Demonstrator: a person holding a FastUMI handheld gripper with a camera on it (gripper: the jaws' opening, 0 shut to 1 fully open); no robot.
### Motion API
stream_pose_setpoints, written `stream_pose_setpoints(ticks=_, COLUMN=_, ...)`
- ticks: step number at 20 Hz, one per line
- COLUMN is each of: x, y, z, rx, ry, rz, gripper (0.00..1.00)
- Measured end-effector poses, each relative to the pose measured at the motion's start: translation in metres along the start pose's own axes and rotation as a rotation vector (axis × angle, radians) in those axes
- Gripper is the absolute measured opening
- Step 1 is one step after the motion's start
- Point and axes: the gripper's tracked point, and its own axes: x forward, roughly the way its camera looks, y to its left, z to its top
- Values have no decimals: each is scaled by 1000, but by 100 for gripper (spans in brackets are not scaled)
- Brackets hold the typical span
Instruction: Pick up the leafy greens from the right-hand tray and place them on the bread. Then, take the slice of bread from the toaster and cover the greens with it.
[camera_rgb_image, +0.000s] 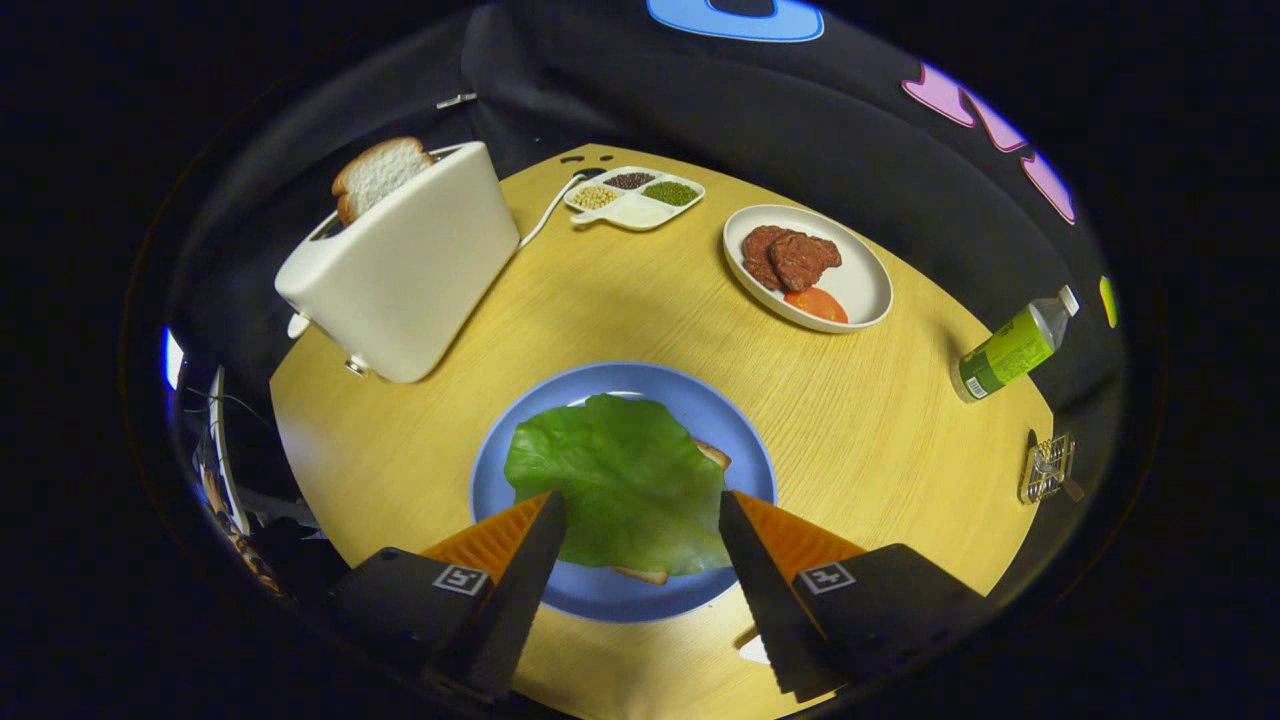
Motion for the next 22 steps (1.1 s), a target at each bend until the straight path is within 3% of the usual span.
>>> stream_pose_setpoints(ticks=11, x=-78, y=57, z=126, rx=-32, ry=-272, rz=58, gripper=99)
stream_pose_setpoints(ticks=16, x=-84, y=109, z=173, rx=-80, ry=-360, rz=114, gripper=99)
stream_pose_setpoints(ticks=22, x=-57, y=174, z=214, rx=-117, ry=-390, rz=179, gripper=99)
